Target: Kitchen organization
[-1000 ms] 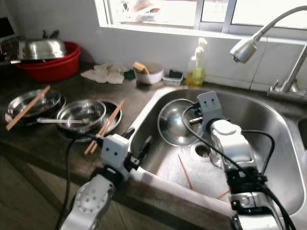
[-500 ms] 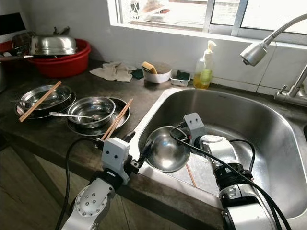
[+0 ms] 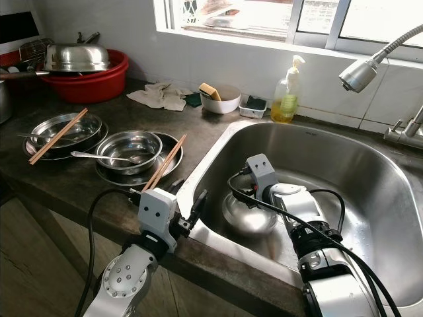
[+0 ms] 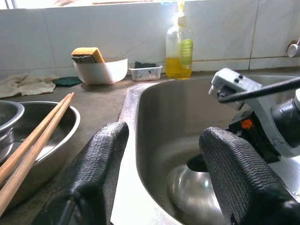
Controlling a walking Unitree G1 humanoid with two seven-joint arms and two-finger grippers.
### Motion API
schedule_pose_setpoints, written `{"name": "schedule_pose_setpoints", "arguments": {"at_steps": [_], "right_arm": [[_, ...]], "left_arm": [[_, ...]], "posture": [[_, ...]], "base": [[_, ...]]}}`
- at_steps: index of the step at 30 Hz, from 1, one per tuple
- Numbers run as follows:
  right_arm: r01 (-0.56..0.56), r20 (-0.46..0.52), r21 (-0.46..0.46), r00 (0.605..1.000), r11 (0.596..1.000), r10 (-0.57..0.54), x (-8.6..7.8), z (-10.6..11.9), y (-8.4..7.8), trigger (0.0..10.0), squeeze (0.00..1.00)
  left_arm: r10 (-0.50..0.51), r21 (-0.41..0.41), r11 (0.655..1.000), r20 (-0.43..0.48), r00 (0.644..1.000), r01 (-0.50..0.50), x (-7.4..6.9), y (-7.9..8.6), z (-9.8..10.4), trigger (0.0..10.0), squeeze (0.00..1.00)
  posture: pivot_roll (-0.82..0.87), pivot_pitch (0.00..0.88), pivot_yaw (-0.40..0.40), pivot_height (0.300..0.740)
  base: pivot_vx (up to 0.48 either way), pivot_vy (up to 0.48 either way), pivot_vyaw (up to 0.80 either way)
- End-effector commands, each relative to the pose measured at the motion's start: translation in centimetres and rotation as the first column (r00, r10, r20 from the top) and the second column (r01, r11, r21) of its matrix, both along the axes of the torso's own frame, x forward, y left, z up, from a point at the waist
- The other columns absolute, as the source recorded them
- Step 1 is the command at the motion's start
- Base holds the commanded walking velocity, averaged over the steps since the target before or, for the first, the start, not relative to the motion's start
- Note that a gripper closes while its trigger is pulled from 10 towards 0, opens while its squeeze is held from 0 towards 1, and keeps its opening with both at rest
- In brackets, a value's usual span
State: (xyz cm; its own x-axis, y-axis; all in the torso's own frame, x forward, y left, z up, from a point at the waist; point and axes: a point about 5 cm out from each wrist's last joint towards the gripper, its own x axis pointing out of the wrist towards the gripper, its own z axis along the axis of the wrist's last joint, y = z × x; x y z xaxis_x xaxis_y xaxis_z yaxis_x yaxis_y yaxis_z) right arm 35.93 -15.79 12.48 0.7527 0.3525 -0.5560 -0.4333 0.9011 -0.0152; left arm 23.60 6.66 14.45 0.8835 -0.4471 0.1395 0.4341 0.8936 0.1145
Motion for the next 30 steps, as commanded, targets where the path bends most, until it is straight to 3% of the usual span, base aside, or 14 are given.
{"name": "schedule_pose_setpoints", "arguments": {"at_steps": [1,2,6,8,9,10,13,14,15,17,18,23,27,30], "right_arm": [[0.034,0.064,0.032,0.997,0.999,-0.036,0.2,1.0,-0.4,10.0,0.25],[0.053,0.105,0.058,0.993,0.997,-0.059,0.0,1.5,-0.5,10.0,0.00],[0.088,0.169,0.088,0.980,0.992,-0.101,-0.3,2.2,-0.7,10.0,0.00],[0.115,0.238,0.115,0.961,0.987,-0.139,-0.6,3.1,-0.9,10.0,0.00],[0.151,0.327,0.122,0.927,0.981,-0.184,-0.7,4.4,-1.2,10.0,0.00],[0.151,0.327,0.122,0.927,0.981,-0.184,-0.7,4.4,-1.2,10.0,0.00],[0.201,0.530,0.187,0.804,0.962,-0.271,-1.8,7.9,-1.6,10.0,0.00],[0.204,0.604,0.214,0.741,0.955,-0.294,-2.7,9.3,-1.6,10.0,0.00],[0.204,0.604,0.214,0.741,0.955,-0.294,-2.7,9.3,-1.6,10.0,0.00],[0.195,0.664,0.228,0.685,0.954,-0.298,-3.9,10.3,-1.2,10.0,0.00],[0.195,0.664,0.228,0.685,0.954,-0.298,-3.9,10.3,-1.2,10.0,0.00],[0.252,0.722,0.262,0.589,0.932,-0.362,-7.6,10.3,-1.0,10.0,0.00],[0.239,0.731,0.274,0.578,0.932,-0.363,-8.9,9.7,-0.8,10.0,0.00],[0.226,0.714,0.285,0.598,0.931,-0.364,-9.9,8.6,-0.8,10.0,0.00]], "left_arm": [[-0.006,0.009,1.000,0.017,1.000,0.006,0.1,-0.2,0.4,10.0,0.00],[-0.007,0.007,1.000,0.018,1.000,0.007,0.1,-0.2,0.5,10.0,0.00],[-0.007,0.008,1.000,0.019,1.000,0.007,0.2,-0.2,0.4,10.0,0.00],[-0.008,0.010,1.000,0.019,1.000,0.007,0.2,-0.2,0.4,10.0,0.00],[-0.007,0.010,1.000,0.019,1.000,0.007,0.3,-0.2,0.5,10.0,0.00],[-0.007,0.010,1.000,0.019,1.000,0.007,0.3,-0.2,0.5,10.0,0.00],[-0.007,0.011,1.000,0.021,1.000,0.007,0.4,-0.1,0.5,10.0,0.00],[-0.007,0.010,1.000,0.021,1.000,0.007,0.4,-0.1,0.5,10.0,0.00],[-0.007,0.010,1.000,0.021,1.000,0.007,0.4,-0.1,0.5,10.0,0.00],[-0.007,0.009,1.000,0.022,1.000,0.007,0.4,-0.1,0.5,10.0,0.00],[-0.007,0.009,1.000,0.022,1.000,0.007,0.4,-0.1,0.5,10.0,0.00],[-0.011,0.011,1.000,0.027,1.000,0.011,0.4,0.0,0.6,10.0,0.00],[-0.024,0.014,1.000,0.026,0.999,0.024,0.4,-0.1,0.5,10.0,0.00],[-0.032,0.013,0.999,0.027,0.999,0.032,0.3,-0.1,0.5,10.0,0.00]], "posture": [[0.02,0.000,-0.058,0.740],[0.02,0.000,-0.054,0.740],[0.02,0.000,-0.053,0.740],[0.02,0.000,-0.051,0.740],[0.02,0.000,-0.048,0.740],[0.02,0.000,-0.048,0.740],[0.01,0.000,-0.043,0.740],[0.01,0.000,-0.042,0.740],[0.01,0.000,-0.042,0.740],[0.01,0.000,-0.037,0.740],[0.01,0.000,-0.037,0.740],[-0.01,0.000,-0.029,0.740],[-0.01,0.000,-0.022,0.740],[-0.01,0.000,-0.020,0.740]], "base": [[0.000,0.000,0.00],[0.000,0.000,0.00],[0.000,0.000,0.00],[0.000,0.000,0.00],[0.000,0.000,0.00],[0.000,0.000,0.00],[0.000,0.000,0.00],[0.000,0.000,0.00],[0.000,0.000,0.00],[0.000,0.000,0.00],[0.000,0.000,0.00],[0.000,0.000,0.00],[0.000,0.000,0.00],[0.000,0.000,0.00]]}}
